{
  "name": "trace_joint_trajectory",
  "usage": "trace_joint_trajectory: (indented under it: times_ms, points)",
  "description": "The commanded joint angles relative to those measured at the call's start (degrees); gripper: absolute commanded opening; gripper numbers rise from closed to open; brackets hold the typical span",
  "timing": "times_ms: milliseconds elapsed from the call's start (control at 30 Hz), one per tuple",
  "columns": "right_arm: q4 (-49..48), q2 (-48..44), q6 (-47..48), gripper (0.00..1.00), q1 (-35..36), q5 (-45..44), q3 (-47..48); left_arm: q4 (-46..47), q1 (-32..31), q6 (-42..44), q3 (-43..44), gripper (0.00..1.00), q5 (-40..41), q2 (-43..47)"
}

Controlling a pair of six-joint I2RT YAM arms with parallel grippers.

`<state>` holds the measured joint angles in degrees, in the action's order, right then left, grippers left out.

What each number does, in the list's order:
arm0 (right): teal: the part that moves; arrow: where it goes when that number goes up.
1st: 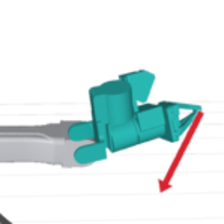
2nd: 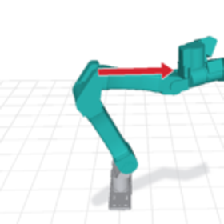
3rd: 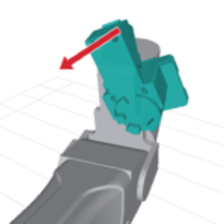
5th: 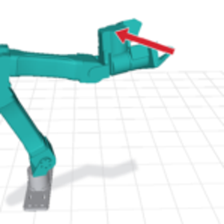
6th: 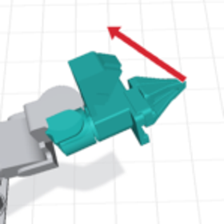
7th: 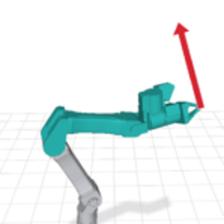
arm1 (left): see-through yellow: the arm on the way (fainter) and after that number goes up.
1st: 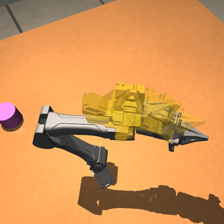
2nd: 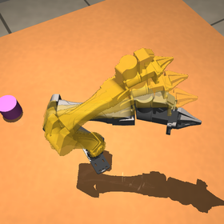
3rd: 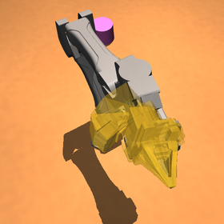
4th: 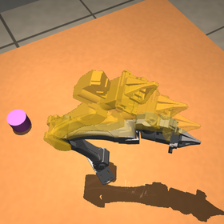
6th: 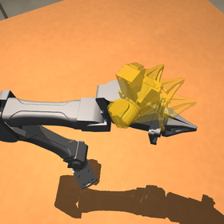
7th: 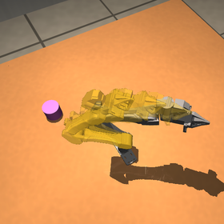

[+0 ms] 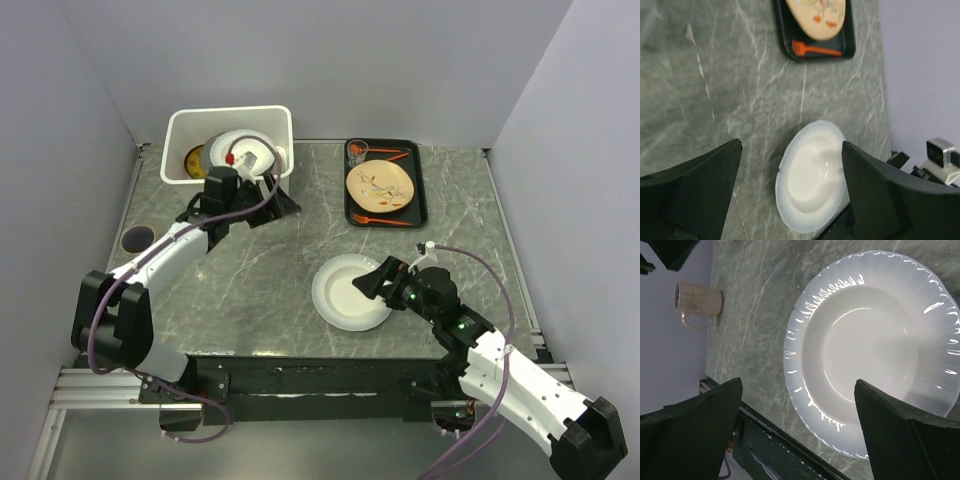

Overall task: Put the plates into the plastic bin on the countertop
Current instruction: Pick up the plate at the center of the board.

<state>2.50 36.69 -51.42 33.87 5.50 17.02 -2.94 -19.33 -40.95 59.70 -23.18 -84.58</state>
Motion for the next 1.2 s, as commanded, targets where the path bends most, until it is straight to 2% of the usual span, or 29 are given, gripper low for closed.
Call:
trace_joint_trajectory:
  times_ms: [0,400,800,933,1000,1033,1067,1133,1167]
  points:
    - [-2.33,0.49,-0.52,1.00,0.23,0.39,-1.11,8.18,-1.06,-0.97,-6.07,0.83,-3.35,-0.93]
    - [-4.00,1.63,-0.61,1.00,0.15,0.39,-1.11,13.13,-11.25,-1.24,-7.93,0.76,-5.29,-12.10]
    - [-3.03,0.67,-0.61,1.00,0.23,-0.05,-1.20,17.61,-15.91,-3.52,-8.90,0.70,-6.00,-19.22]
    - [-2.85,0.23,-0.26,1.00,0.15,-0.31,-1.20,18.14,-16.79,-4.05,-8.90,0.62,-6.18,-20.54]
    - [-2.85,0.14,-0.44,1.00,0.23,-0.31,-1.28,18.93,-16.79,-4.31,-9.25,0.56,-6.44,-20.98]
    - [-2.85,0.14,-0.35,1.00,0.15,-0.22,-1.37,18.85,-16.79,-4.31,-9.25,0.48,-6.44,-21.16]
    - [-2.85,0.05,-0.44,1.00,0.15,-0.22,-1.37,18.50,-16.79,-4.14,-8.90,0.29,-6.61,-21.33]
    - [-2.85,0.14,-0.52,1.00,0.15,-0.14,-1.46,17.71,-16.79,-3.79,-8.73,0.13,-6.27,-21.16]
    - [-2.85,0.14,-0.44,1.00,0.15,-0.05,-1.55,17.53,-16.79,-3.61,-8.55,0.01,-6.18,-20.98]
